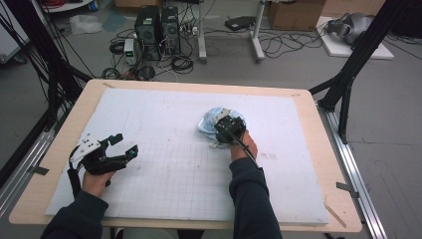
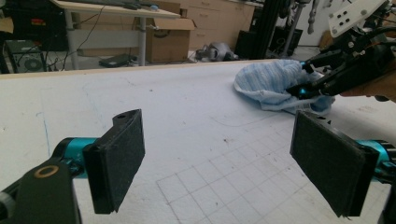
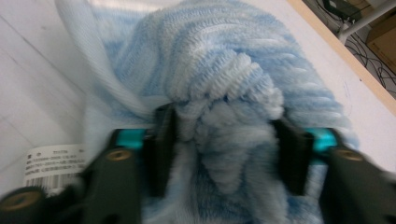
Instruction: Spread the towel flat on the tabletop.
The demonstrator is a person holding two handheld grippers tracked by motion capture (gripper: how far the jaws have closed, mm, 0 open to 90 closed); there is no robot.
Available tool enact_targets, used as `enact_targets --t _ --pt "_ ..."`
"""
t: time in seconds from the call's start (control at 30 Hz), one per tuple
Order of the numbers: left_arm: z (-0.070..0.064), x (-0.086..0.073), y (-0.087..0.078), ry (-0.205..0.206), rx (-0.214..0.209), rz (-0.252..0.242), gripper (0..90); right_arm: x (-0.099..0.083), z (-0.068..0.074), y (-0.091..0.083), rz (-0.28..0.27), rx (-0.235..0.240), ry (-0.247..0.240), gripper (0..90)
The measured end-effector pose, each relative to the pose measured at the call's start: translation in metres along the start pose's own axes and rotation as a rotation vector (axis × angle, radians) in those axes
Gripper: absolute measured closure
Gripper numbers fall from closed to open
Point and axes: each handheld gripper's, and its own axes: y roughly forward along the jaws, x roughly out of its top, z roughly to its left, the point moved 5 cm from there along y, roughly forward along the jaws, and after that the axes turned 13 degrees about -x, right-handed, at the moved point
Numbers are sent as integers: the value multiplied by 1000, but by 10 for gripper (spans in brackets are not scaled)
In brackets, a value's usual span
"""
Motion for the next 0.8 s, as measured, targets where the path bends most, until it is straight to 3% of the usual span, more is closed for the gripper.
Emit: enact_targets --t 0.07,0.1,0.13,0.2,0.23,0.27,0.3,0.33,0.37,0.4,0.43,0.53,0.57,0.6,0.63,0.67,0.7,0.73,0.8 --pt "1 0 -1 -12 3 -5 190 1 1 -4 -16 15 26 649" --pt "2 0 -1 -15 5 -8 190 2 1 -7 -30 45 49 681" --pt "2 0 -2 -15 5 -9 190 2 1 -7 -30 45 49 681" --pt "3 1 -2 -18 7 -13 190 1 3 -10 -52 92 78 692" --pt "3 1 -2 -19 9 -13 190 1 5 -15 -75 155 133 692" --pt "3 1 -2 -19 9 -13 190 1 5 -15 -75 155 133 692" --pt "3 1 -2 -20 11 -16 190 1 10 -21 -106 215 163 692" --pt "3 1 -2 -20 11 -17 190 1 10 -21 -106 215 163 692" --pt "4 1 -2 -22 11 -17 190 2 17 -28 -130 262 169 692" --pt "4 1 -2 -22 11 -17 190 2 17 -28 -130 262 169 692" --pt "4 1 -3 -20 15 -16 190 3 27 -35 -154 313 164 692" --pt "6 3 -5 -23 25 -27 190 4 36 -43 -174 351 159 692" --pt "8 4 -8 -21 35 -31 191 5 46 -51 -194 399 160 691" --pt "8 4 -8 -21 35 -31 190 5 46 -51 -194 399 160 691" --pt "10 4 -9 -22 40 -32 190 5 54 -59 -207 454 174 690" --pt "10 4 -10 -24 44 -34 190 5 54 -59 -207 454 174 690" --pt "11 4 -11 -26 45 -34 190 6 62 -68 -209 516 184 687" --pt "12 4 -11 -28 47 -36 190 6 62 -68 -209 516 184 687" --pt "12 5 -12 -28 51 -40 190 9 67 -79 -220 592 207 682"
